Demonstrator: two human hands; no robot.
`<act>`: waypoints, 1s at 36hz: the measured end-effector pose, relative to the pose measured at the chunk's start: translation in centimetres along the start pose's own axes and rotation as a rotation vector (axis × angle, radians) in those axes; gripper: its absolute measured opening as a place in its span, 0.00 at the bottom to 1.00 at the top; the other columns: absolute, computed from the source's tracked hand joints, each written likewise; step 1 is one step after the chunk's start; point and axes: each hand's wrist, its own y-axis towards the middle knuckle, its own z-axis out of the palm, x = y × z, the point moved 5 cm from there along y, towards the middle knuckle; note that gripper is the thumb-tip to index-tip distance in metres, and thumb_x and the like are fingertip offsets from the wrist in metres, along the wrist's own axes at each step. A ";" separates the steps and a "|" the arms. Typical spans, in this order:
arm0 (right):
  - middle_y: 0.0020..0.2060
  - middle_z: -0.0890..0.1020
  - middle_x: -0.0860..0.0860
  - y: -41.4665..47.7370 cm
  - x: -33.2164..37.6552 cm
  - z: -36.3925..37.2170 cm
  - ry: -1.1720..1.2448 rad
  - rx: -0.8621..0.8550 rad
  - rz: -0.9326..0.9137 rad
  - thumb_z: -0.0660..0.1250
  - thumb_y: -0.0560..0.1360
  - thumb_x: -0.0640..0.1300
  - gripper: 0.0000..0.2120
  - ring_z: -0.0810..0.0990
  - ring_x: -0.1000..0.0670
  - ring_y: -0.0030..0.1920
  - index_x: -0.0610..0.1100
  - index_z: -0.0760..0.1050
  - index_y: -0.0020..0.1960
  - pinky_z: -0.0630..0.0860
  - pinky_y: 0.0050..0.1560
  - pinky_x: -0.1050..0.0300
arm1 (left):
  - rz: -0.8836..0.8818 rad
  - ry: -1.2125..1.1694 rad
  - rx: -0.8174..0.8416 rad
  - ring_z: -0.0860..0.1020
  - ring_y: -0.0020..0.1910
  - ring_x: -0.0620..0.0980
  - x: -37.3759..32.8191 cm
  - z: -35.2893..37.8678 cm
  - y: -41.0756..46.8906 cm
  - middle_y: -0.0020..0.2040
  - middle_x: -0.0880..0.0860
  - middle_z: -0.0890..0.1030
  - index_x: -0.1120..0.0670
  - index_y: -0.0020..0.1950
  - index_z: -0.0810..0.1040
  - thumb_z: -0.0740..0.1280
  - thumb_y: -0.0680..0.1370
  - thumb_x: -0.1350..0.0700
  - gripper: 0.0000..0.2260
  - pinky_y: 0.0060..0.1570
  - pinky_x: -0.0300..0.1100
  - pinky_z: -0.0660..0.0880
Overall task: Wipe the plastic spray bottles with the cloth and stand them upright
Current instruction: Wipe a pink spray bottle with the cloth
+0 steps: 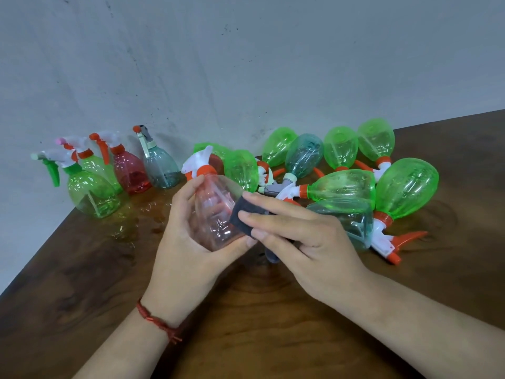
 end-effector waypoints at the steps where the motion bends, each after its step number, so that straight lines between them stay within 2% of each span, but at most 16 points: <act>1: 0.71 0.80 0.58 0.1 -0.2 0.0 0.040 0.002 0.042 0.71 0.82 0.40 0.14 0.78 0.58 0.71 0.47 0.84 0.66 0.76 0.72 0.54 | 0.006 0.013 0.004 0.76 0.75 0.52 -0.1 -0.1 -0.1 0.77 0.50 0.74 0.44 0.81 0.67 0.87 0.66 0.46 0.48 0.72 0.54 0.77; 5: 0.66 0.83 0.60 0.6 -1.0 -0.1 0.331 -0.028 0.276 0.70 0.81 0.41 0.14 0.79 0.58 0.70 0.51 0.84 0.64 0.73 0.75 0.55 | 0.044 0.050 0.090 0.76 0.75 0.49 -1.1 0.4 -0.4 0.76 0.47 0.75 0.48 0.81 0.66 0.87 0.64 0.55 0.50 0.73 0.48 0.76; 8: 0.61 0.87 0.55 0.9 -1.8 -0.4 0.483 -0.080 0.406 0.70 0.78 0.46 0.16 0.84 0.54 0.65 0.49 0.84 0.65 0.79 0.68 0.55 | 0.073 0.020 0.159 0.76 0.75 0.48 -1.5 1.0 -0.8 0.75 0.46 0.76 0.51 0.81 0.66 0.88 0.63 0.58 0.51 0.72 0.43 0.75; 10: 0.61 0.87 0.51 1.1 -2.2 -0.5 0.614 -0.091 0.471 0.69 0.78 0.46 0.16 0.85 0.50 0.64 0.49 0.84 0.65 0.80 0.65 0.54 | 0.086 -0.014 0.196 0.76 0.76 0.51 -1.8 1.3 -1.1 0.76 0.49 0.75 0.52 0.81 0.66 0.89 0.63 0.57 0.52 0.72 0.43 0.75; 12: 0.61 0.87 0.49 1.2 -2.2 -0.6 0.704 -0.089 0.516 0.68 0.79 0.45 0.16 0.85 0.49 0.64 0.47 0.84 0.66 0.80 0.66 0.52 | 0.076 -0.060 0.240 0.76 0.75 0.55 -1.9 1.6 -1.2 0.76 0.50 0.75 0.51 0.82 0.64 0.88 0.65 0.56 0.51 0.72 0.44 0.75; 14: 0.60 0.88 0.49 1.4 -2.2 -0.9 0.720 -0.105 0.534 0.67 0.81 0.43 0.15 0.85 0.49 0.63 0.45 0.83 0.66 0.81 0.65 0.54 | 0.062 -0.080 0.303 0.76 0.75 0.54 -1.9 1.8 -1.2 0.76 0.48 0.75 0.48 0.82 0.63 0.87 0.66 0.55 0.50 0.71 0.45 0.75; 17: 0.57 0.88 0.50 1.6 -2.1 -1.2 0.685 -0.137 0.531 0.67 0.82 0.40 0.12 0.86 0.51 0.60 0.45 0.84 0.64 0.82 0.62 0.57 | 0.081 0.040 0.351 0.74 0.76 0.48 -1.8 2.0 -1.1 0.77 0.40 0.73 0.44 0.83 0.61 0.87 0.67 0.54 0.51 0.74 0.42 0.72; 20: 0.56 0.89 0.52 1.5 -2.3 -1.5 0.580 -0.144 0.497 0.68 0.83 0.39 0.11 0.86 0.54 0.59 0.47 0.86 0.61 0.81 0.56 0.63 | 0.114 0.134 0.343 0.73 0.77 0.46 -1.8 2.0 -1.1 0.77 0.39 0.72 0.40 0.81 0.62 0.86 0.66 0.50 0.50 0.75 0.40 0.71; 22: 0.55 0.89 0.52 1.5 -2.2 -1.6 0.516 -0.128 0.465 0.68 0.83 0.39 0.11 0.87 0.53 0.58 0.48 0.86 0.61 0.81 0.56 0.62 | 0.123 0.162 0.331 0.73 0.77 0.45 -1.8 2.2 -1.2 0.76 0.38 0.73 0.41 0.81 0.62 0.86 0.66 0.49 0.50 0.75 0.38 0.71; 27: 0.58 0.88 0.56 1.2 -1.8 -1.3 0.376 -0.094 0.375 0.70 0.82 0.41 0.12 0.85 0.54 0.63 0.50 0.85 0.62 0.80 0.68 0.49 | 0.120 0.181 0.304 0.73 0.78 0.48 -1.2 2.2 -1.3 0.79 0.43 0.72 0.47 0.85 0.59 0.87 0.67 0.49 0.54 0.76 0.53 0.73; 29: 0.62 0.86 0.58 1.1 -1.4 -1.1 0.302 -0.078 0.305 0.70 0.81 0.41 0.12 0.82 0.57 0.67 0.51 0.85 0.62 0.76 0.73 0.50 | 0.096 0.168 0.254 0.74 0.76 0.45 -1.1 1.9 -1.2 0.78 0.40 0.73 0.45 0.85 0.60 0.86 0.66 0.49 0.53 0.75 0.48 0.74; 31: 0.65 0.84 0.60 0.8 -1.1 -0.9 0.181 -0.038 0.227 0.71 0.81 0.41 0.13 0.80 0.59 0.69 0.51 0.85 0.63 0.74 0.74 0.55 | 0.058 0.143 0.177 0.76 0.74 0.42 -1.1 1.4 -0.9 0.76 0.38 0.74 0.44 0.84 0.63 0.86 0.66 0.48 0.51 0.73 0.45 0.75; 33: 0.68 0.82 0.60 0.6 -0.7 -0.6 0.098 0.012 0.160 0.71 0.82 0.40 0.13 0.79 0.60 0.70 0.49 0.85 0.65 0.73 0.73 0.58 | 0.015 0.115 0.108 0.77 0.72 0.43 -0.9 0.8 -0.6 0.74 0.40 0.77 0.44 0.83 0.65 0.86 0.66 0.50 0.49 0.71 0.47 0.77; 36: 0.71 0.81 0.57 0.2 -0.2 -0.1 0.015 0.046 0.054 0.71 0.82 0.38 0.14 0.78 0.58 0.72 0.46 0.85 0.66 0.75 0.74 0.53 | -0.019 0.101 0.061 0.79 0.71 0.45 -0.4 0.2 -0.2 0.74 0.42 0.78 0.43 0.81 0.67 0.86 0.67 0.50 0.47 0.70 0.51 0.78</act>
